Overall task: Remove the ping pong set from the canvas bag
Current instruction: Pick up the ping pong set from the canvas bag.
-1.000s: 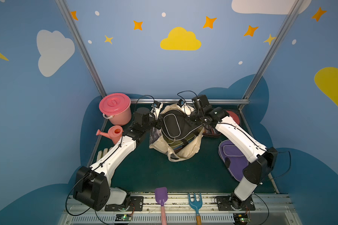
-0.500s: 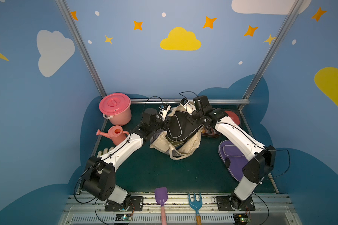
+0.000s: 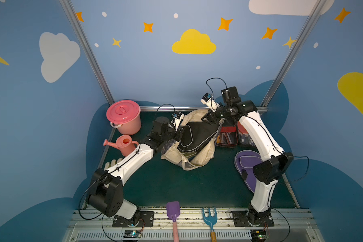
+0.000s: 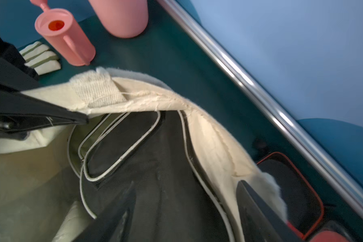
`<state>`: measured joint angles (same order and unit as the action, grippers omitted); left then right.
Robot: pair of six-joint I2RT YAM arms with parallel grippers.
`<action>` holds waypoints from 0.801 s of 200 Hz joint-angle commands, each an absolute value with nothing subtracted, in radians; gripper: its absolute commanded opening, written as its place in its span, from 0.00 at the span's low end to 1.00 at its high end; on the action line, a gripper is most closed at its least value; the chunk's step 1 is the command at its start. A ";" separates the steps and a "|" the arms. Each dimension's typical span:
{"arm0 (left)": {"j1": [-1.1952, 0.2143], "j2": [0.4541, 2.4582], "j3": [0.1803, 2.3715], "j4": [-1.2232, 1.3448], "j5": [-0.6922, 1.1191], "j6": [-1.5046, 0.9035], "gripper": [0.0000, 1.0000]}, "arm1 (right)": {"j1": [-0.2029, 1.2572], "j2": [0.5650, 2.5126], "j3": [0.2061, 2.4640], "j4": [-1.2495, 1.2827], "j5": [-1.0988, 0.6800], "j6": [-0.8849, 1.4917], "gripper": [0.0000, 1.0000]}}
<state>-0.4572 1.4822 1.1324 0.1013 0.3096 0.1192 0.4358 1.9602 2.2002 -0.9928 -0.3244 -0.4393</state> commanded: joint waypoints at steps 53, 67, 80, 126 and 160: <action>-0.469 1.422 1.157 0.147 0.297 0.146 0.04 | 0.432 2.157 2.430 -1.178 -0.272 -0.482 0.87; -0.468 1.423 1.157 0.146 0.301 0.149 0.04 | 0.428 2.195 2.482 -1.203 -0.255 -0.487 0.88; -0.469 1.422 1.157 0.144 0.300 0.153 0.04 | 0.421 2.219 2.512 -1.219 -0.250 -0.486 0.90; -0.466 1.424 1.155 0.144 0.302 0.168 0.04 | 0.367 2.252 2.528 -1.313 -0.289 -0.462 0.93; -0.466 1.433 1.161 0.150 0.310 0.170 0.04 | 0.327 2.282 2.521 -1.393 -0.375 -0.435 0.93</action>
<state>-0.4633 1.4750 1.1324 0.0933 0.2790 0.1604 0.3859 2.2322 2.5126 -1.2900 -0.3538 -0.4732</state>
